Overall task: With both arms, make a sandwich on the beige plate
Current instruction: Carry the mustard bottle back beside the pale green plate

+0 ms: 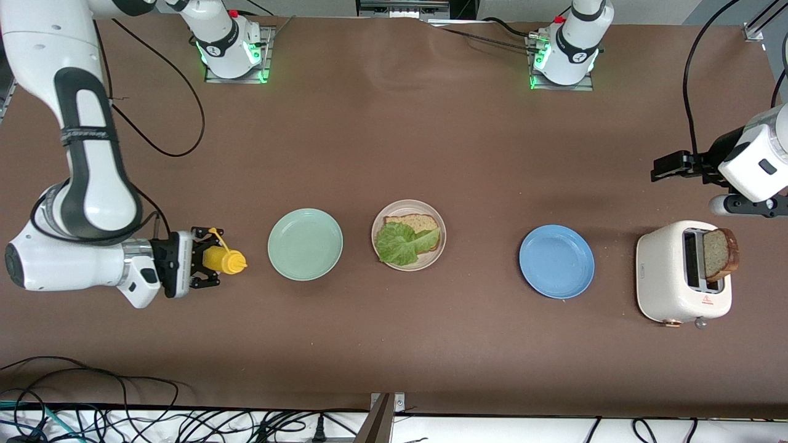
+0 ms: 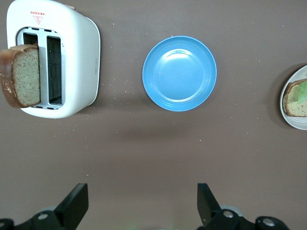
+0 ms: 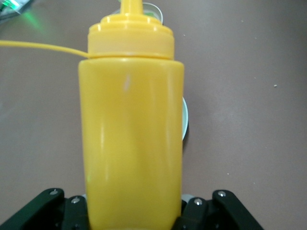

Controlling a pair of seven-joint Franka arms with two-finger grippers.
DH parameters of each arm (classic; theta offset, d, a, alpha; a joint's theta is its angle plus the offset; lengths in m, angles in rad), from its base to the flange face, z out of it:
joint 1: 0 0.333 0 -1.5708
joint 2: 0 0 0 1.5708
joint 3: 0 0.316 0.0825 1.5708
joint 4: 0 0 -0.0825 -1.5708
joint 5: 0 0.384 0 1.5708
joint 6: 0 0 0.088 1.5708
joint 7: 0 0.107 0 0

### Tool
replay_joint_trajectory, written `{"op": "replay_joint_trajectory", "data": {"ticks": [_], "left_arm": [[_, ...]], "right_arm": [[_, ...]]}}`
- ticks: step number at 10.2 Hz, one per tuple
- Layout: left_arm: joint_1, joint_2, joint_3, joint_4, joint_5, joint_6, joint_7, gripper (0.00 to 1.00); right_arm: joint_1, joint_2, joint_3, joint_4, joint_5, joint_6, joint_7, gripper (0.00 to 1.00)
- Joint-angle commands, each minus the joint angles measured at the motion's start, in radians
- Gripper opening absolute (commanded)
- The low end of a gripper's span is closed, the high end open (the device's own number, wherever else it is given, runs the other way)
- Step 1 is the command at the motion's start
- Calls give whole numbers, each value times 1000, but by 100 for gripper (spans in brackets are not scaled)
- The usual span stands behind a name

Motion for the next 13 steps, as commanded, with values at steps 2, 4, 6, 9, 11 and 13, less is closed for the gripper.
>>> {"op": "replay_joint_trajectory", "data": {"ticks": [2, 4, 6, 9, 11, 13], "left_arm": [[0, 12, -7, 29, 27, -8, -7, 100], [-1, 12, -7, 29, 29, -8, -7, 100], [-1, 12, -7, 29, 30, -8, -7, 100], [-1, 12, -7, 29, 30, -8, -7, 100], [-1, 12, -7, 29, 30, -8, -7, 100], [-1, 12, -7, 29, 30, -8, -7, 100]], "right_arm": [[-106, 24, 18, -132, 183, -9, -286, 0], [-171, 103, 19, -188, 330, -32, -464, 0], [-218, 189, 19, -192, 415, -116, -568, 0], [-239, 251, 18, -191, 520, -230, -654, 0], [-239, 266, 19, -191, 523, -250, -759, 0], [-231, 263, 22, -186, 521, -258, -775, 0]]}}
